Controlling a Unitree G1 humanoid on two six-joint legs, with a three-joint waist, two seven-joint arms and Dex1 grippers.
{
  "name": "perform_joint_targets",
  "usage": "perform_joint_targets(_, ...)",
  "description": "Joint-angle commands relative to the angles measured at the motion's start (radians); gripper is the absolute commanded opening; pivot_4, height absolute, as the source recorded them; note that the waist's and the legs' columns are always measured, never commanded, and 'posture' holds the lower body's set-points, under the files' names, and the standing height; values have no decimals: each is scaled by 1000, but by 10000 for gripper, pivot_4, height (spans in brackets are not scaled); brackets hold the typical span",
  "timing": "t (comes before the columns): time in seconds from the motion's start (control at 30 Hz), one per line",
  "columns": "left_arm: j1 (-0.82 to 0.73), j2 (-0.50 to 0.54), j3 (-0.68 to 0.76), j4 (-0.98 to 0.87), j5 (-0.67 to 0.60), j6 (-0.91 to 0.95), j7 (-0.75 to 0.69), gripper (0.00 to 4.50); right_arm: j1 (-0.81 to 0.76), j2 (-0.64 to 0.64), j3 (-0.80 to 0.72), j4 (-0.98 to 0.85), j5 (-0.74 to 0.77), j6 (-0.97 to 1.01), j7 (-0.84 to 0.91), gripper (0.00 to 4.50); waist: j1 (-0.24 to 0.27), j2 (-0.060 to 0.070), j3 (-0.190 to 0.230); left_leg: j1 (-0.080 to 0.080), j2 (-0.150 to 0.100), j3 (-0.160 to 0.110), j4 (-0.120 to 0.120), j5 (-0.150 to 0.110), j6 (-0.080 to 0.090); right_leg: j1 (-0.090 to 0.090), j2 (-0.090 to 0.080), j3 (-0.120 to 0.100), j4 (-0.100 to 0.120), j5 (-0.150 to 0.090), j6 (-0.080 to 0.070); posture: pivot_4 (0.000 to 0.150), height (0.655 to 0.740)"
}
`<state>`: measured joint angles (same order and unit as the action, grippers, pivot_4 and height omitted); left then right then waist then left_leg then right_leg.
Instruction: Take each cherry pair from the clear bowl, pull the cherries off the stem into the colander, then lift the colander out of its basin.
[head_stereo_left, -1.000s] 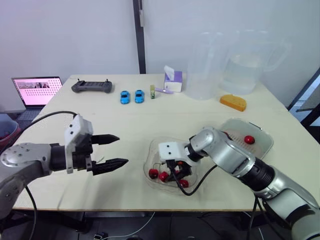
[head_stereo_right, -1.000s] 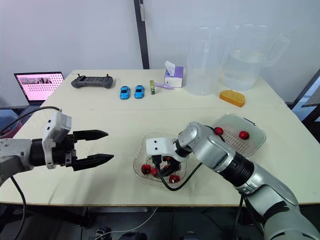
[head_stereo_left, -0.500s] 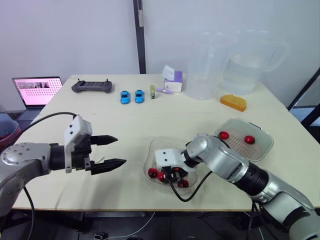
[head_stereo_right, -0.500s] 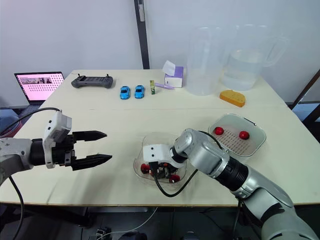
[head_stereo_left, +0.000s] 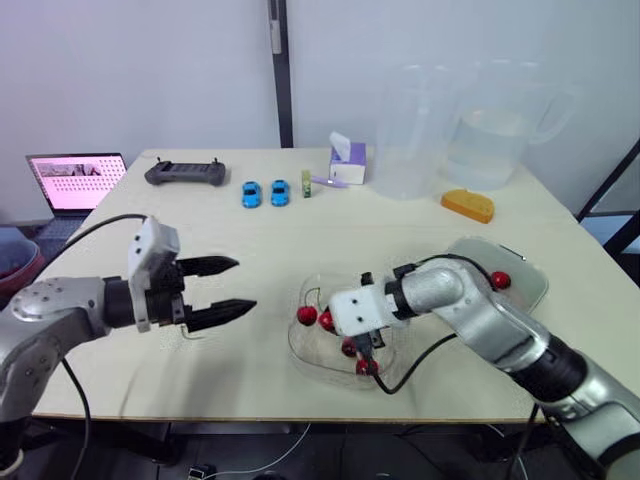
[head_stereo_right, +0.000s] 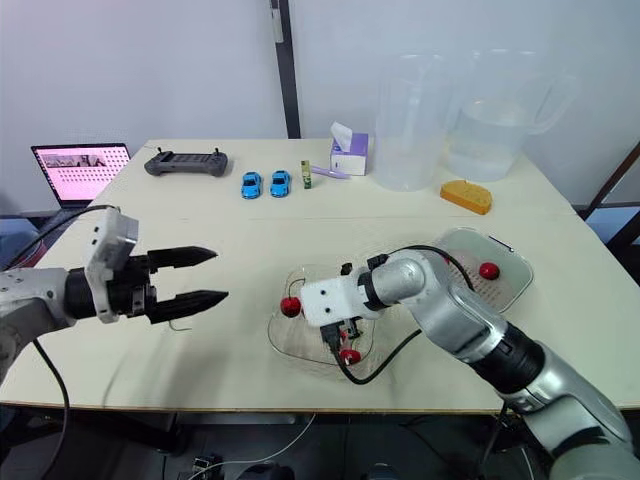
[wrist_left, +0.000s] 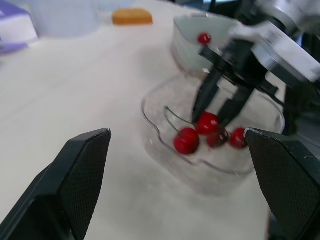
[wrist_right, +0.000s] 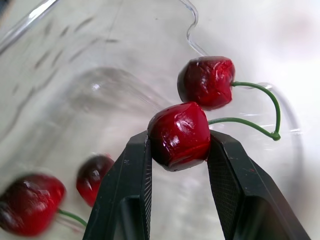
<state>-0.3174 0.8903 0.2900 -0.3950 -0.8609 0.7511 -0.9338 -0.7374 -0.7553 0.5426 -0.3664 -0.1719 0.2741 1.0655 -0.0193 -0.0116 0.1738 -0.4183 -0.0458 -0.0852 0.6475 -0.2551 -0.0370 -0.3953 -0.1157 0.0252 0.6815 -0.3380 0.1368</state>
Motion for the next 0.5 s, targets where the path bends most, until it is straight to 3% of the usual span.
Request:
perform_joint_targets(0.03,-41,-24,-28,17,4,-23,-6,45000,26,-11,-37,-38,-139,-177,-124,15770,-1,0,0,0,0,0,0,0,0,0,0,0,0,0,0,1500,7371)
perform_joint_targets(0.17,-128,-62,-69,67,2,0,17,45000,54,-46,-44,-3,-350,-403,-295,15770,2,0,0,0,0,0,0,0,-1,0,0,0,1,0,0,1500,7371)
perform_joint_targets(0.33,-264,-114,-147,109,-5,65,48,45000,49,-24,-84,31,-546,-533,-484,15770,-1,-1,0,0,-1,0,0,1,-2,0,0,0,1,0,0,1500,7371)
perform_joint_targets(0.5,-412,-152,-219,139,9,132,76,45000,16,34,-113,50,-596,-549,-500,15770,-4,-1,0,0,-3,0,0,1,-2,0,1,0,1,0,0,1500,7371)
